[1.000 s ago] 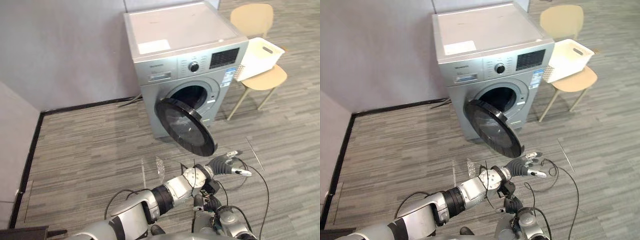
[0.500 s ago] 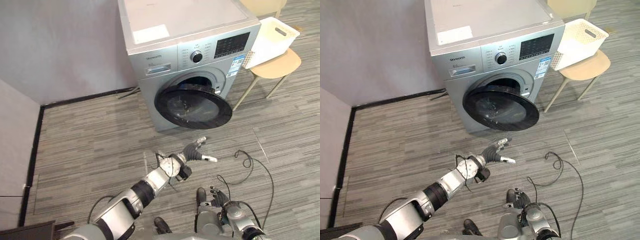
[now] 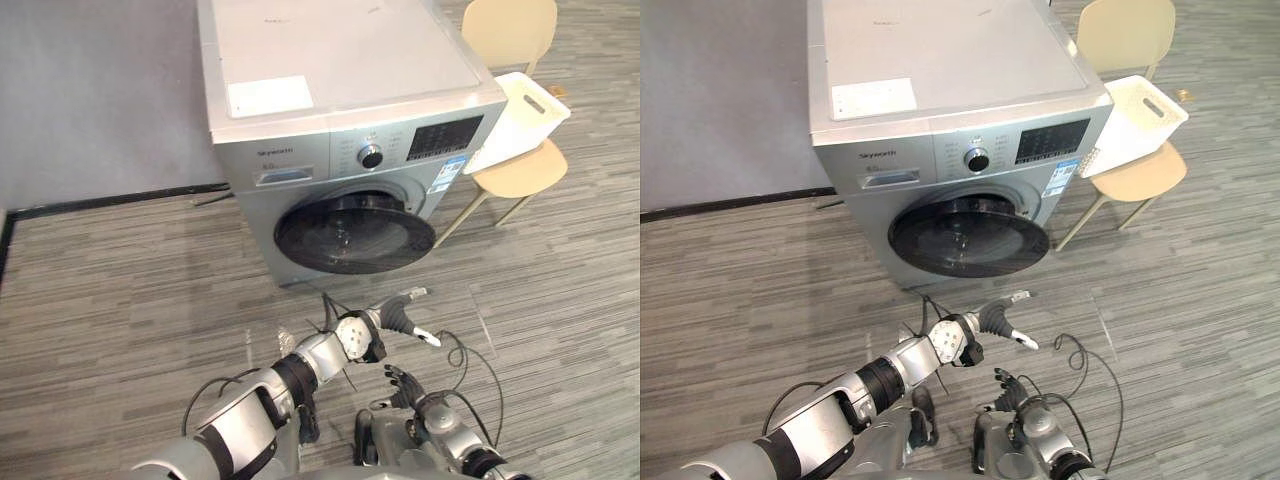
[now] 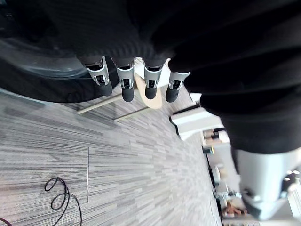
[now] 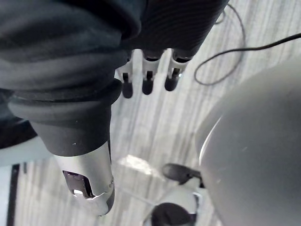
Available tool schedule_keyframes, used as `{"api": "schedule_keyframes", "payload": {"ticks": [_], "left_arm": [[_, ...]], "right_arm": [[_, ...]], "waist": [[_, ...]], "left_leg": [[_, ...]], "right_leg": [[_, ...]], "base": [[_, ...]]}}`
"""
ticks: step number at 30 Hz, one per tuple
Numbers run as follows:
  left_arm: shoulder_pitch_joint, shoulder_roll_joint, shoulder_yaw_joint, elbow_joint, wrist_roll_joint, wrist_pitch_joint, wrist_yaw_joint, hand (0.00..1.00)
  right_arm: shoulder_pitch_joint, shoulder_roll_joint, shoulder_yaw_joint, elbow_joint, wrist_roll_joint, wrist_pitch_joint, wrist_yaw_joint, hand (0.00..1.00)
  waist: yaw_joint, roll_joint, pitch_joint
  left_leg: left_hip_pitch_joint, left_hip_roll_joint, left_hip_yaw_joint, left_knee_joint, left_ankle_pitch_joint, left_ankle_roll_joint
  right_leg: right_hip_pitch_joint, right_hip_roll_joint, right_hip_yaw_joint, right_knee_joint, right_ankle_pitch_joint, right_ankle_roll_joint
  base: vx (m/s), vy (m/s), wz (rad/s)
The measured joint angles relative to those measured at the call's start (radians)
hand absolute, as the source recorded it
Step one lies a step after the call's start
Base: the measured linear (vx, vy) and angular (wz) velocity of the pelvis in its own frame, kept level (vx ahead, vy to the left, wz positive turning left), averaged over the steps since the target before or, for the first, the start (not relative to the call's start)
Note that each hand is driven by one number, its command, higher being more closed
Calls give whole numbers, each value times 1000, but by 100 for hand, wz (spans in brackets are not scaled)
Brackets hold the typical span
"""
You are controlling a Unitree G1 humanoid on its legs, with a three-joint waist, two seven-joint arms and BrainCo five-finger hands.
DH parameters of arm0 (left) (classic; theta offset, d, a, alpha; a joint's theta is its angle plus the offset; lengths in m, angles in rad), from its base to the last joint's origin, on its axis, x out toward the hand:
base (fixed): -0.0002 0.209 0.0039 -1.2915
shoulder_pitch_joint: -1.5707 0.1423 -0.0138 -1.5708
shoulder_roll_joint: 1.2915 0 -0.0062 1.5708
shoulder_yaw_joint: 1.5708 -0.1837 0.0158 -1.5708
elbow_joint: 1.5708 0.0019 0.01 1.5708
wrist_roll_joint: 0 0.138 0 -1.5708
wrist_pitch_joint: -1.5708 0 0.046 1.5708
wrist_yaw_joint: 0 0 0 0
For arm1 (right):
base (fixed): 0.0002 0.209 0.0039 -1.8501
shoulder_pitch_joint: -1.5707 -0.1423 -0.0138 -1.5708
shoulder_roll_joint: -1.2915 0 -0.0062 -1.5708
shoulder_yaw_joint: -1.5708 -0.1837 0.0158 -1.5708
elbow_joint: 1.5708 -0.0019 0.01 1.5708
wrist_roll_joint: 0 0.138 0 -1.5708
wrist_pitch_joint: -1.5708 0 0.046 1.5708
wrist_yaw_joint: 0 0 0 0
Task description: Pick up the laundry basket with both hands and put the clothes into the washing machine.
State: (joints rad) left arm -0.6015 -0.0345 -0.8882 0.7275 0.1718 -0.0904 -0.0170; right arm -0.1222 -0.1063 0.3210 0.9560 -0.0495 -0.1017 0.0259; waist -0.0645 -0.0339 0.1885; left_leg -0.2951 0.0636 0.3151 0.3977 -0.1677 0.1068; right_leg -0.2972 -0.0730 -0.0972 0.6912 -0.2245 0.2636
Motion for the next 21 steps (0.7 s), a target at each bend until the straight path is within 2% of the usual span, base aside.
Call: {"api": "schedule_keyframes", "payload": {"ticks": [1,2,3,4,5,6,7,8,9,10,11,13,15,16,18,21], "left_arm": [[-6,-4,-19,0,7,0,1,0],[-9,-16,-44,0,26,1,1,0],[-9,-37,-58,0,41,7,1,0],[-9,-51,-60,0,41,7,3,0],[-11,-100,-60,0,42,6,7,0],[-12,-103,-76,-14,41,-6,10,0],[-14,-103,-88,-15,42,-17,10,0],[-14,-103,-93,0,42,-25,7,0],[-14,-103,-93,19,43,-25,7,0],[-14,-103,-89,68,46,-22,11,0],[-14,-103,-87,109,46,-18,16,0],[-10,-103,-96,179,46,-4,15,0],[-9,-103,-93,213,48,-3,14,0],[-9,-102,-93,220,51,-3,5,0],[-11,-102,-103,255,75,-4,-50,0],[-4,-86,-131,304,103,5,-119,0]], "right_arm": [[3,6,0,-20,0,1,1,0],[9,18,1,-51,-1,1,10,0],[26,26,3,-91,-1,1,21,0],[33,27,4,-115,-1,-1,21,0],[39,23,1,-156,-1,-8,19,0],[38,24,2,-157,0,-8,18,0],[34,24,2,-157,0,-8,18,0],[30,27,2,-156,0,-8,17,0],[35,34,3,-155,0,-8,17,0],[34,40,14,-129,0,-6,17,0],[19,35,16,-107,0,-3,18,0],[6,-11,48,-88,0,-2,19,0],[1,-35,71,-56,1,-2,19,0],[0,-42,78,-48,1,-2,20,0],[-27,-59,103,-17,0,-1,38,0],[-45,-56,132,19,-5,2,54,0]], "waist": [[-1,0,0],[-2,4,2],[6,6,1],[9,9,-1],[2,23,-19],[-10,24,-28],[-17,27,-33],[-22,21,-44],[-23,3,-53],[-35,11,-61],[-29,26,-62],[-33,35,-65],[-35,42,-69],[-35,44,-76],[-32,47,-86],[-27,42,-86]], "left_leg": [[23,1,9,2,-3,5],[75,1,9,-3,-9,14],[129,7,7,-8,-9,14],[147,13,8,-10,-9,14],[156,31,13,0,-10,12],[155,40,13,10,-18,-2],[154,49,7,22,-33,-24],[148,66,-16,58,-82,-75],[144,66,-24,81,-108,-101],[130,83,-66,110,-151,-141],[134,106,-73,87,-141,-157],[194,113,-61,-24,-87,-185],[239,128,-61,-91,-71,-210],[241,132,-61,-105,-68,-214],[227,129,-60,-162,-58,-217],[202,110,-71,-173,-40,-211]], "right_leg": [[-34,-2,14,83,20,5],[-68,-13,18,185,2,-47],[-69,-17,2,190,-32,-138],[-72,-19,-3,171,-45,-173],[-86,-38,-17,59,-47,-228],[-92,-62,-10,-31,-28,-247],[-92,-78,-5,-91,-5,-255],[-77,-103,33,-224,101,-261],[-66,-118,58,-293,207,-265],[-34,-95,104,-333,167,-144],[-36,-68,103,-351,173,-154],[1,-44,93,-404,183,-167],[51,-19,83,-464,204,-177],[60,-13,80,-492,217,-180],[84,0,70,-629,294,-174],[120,-16,56,-761,375,-176]], "base": [[418,-45,-36],[321,-79,-32],[318,-94,-32],[289,-131,-11],[279,-166,17],[278,-184,32],[304,-235,33],[253,-220,29],[304,-319,44],[270,-317,16],[271,-348,8],[182,-230,-15],[76,-106,-9],[41,-65,-3],[11,-16,0],[-34,9,14]]}}
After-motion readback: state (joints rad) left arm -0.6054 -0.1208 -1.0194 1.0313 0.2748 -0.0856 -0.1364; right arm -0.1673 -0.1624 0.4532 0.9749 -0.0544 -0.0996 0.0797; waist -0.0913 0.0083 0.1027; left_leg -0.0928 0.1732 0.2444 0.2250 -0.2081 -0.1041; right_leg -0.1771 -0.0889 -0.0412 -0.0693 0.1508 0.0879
